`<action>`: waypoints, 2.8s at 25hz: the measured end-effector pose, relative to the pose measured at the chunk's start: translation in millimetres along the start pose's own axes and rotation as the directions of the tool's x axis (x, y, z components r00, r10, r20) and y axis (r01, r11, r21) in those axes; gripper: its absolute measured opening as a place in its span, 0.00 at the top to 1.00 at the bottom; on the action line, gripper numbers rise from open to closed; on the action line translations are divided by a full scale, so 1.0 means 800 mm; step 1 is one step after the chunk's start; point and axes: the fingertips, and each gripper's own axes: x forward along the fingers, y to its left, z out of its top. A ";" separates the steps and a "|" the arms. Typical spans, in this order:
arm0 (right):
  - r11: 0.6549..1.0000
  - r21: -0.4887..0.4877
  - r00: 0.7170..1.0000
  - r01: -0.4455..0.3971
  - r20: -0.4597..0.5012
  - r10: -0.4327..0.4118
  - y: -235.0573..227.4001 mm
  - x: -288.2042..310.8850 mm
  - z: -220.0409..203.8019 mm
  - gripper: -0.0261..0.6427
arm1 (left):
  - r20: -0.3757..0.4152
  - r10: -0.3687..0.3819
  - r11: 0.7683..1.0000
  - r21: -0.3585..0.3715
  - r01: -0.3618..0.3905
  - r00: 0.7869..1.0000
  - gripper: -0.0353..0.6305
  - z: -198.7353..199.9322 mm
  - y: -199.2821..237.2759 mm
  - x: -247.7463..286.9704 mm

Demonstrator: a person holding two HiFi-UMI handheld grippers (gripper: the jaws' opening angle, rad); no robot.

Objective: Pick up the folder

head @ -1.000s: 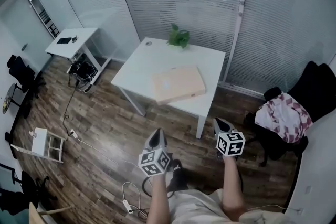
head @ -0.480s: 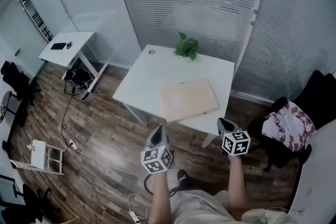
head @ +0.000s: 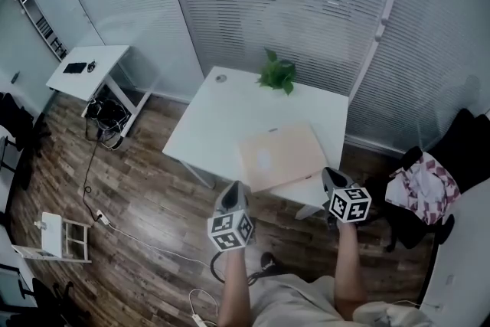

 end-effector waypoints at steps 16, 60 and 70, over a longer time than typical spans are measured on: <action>1.000 -0.006 1.000 0.012 -0.012 -0.012 -0.016 0.073 0.031 0.96 | 0.000 0.024 0.998 -0.061 -0.024 1.000 0.94 0.019 0.046 0.066; 0.992 -0.023 0.963 -0.124 -0.244 0.114 -0.148 0.272 -0.005 0.96 | -0.244 0.205 0.978 0.071 -0.194 0.948 0.86 -0.077 0.069 0.245; 0.982 -0.005 0.926 -0.189 -0.333 0.177 -0.149 0.279 -0.045 0.66 | -0.400 0.112 0.983 -0.092 -0.161 0.910 0.56 -0.149 0.080 0.253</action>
